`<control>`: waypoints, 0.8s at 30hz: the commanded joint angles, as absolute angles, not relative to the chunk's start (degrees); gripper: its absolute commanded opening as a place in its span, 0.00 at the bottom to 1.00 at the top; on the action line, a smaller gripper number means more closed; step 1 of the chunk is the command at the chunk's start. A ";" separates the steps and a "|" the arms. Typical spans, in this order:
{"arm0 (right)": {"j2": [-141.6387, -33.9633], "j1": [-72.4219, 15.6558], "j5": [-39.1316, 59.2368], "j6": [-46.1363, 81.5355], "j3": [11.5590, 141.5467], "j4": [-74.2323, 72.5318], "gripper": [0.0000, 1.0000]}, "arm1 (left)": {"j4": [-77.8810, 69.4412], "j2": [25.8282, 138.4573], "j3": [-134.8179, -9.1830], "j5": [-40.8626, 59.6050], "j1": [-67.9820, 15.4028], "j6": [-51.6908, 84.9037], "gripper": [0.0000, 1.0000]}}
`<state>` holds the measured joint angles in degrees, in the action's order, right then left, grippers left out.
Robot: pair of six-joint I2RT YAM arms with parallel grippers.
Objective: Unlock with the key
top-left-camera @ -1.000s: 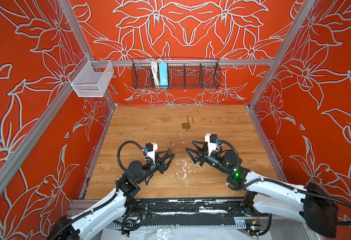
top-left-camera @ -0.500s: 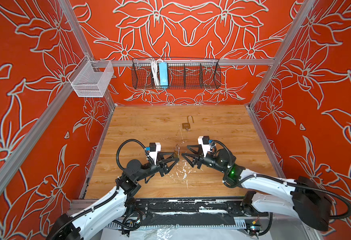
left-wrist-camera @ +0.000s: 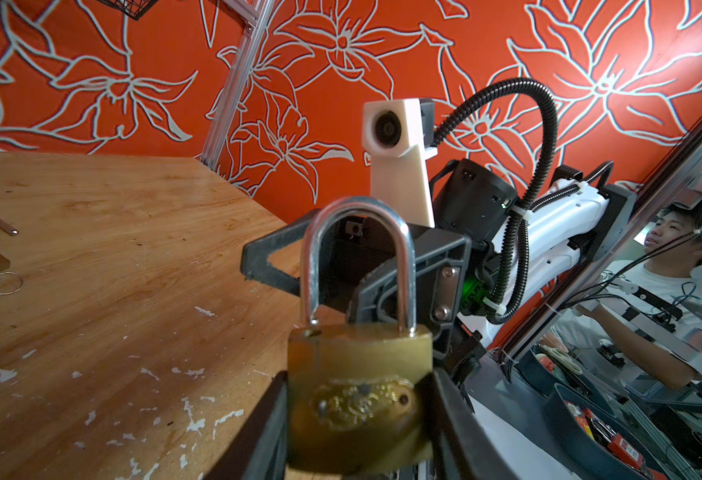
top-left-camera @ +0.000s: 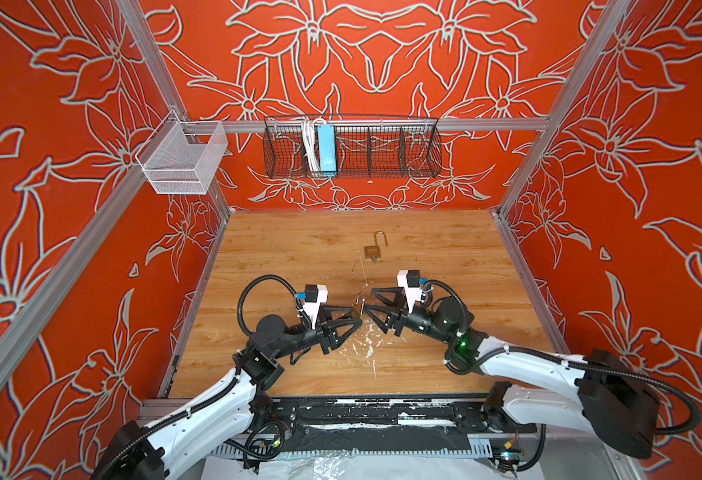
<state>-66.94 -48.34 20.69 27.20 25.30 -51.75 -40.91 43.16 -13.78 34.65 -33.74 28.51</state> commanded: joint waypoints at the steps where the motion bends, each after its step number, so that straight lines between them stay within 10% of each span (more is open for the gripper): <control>1: -66.33 -48.28 21.71 27.32 26.19 -54.00 0.73 | -45.09 43.98 -16.29 38.12 -33.75 28.11 0.00; 24: -67.75 -48.43 4.30 27.32 27.94 -42.47 0.73 | -37.36 45.02 -19.76 32.13 -36.23 23.18 0.00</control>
<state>-68.95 -48.58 11.29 27.83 26.55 -48.84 -35.38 46.04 -16.73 33.08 -34.79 26.83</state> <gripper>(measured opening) 0.731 0.470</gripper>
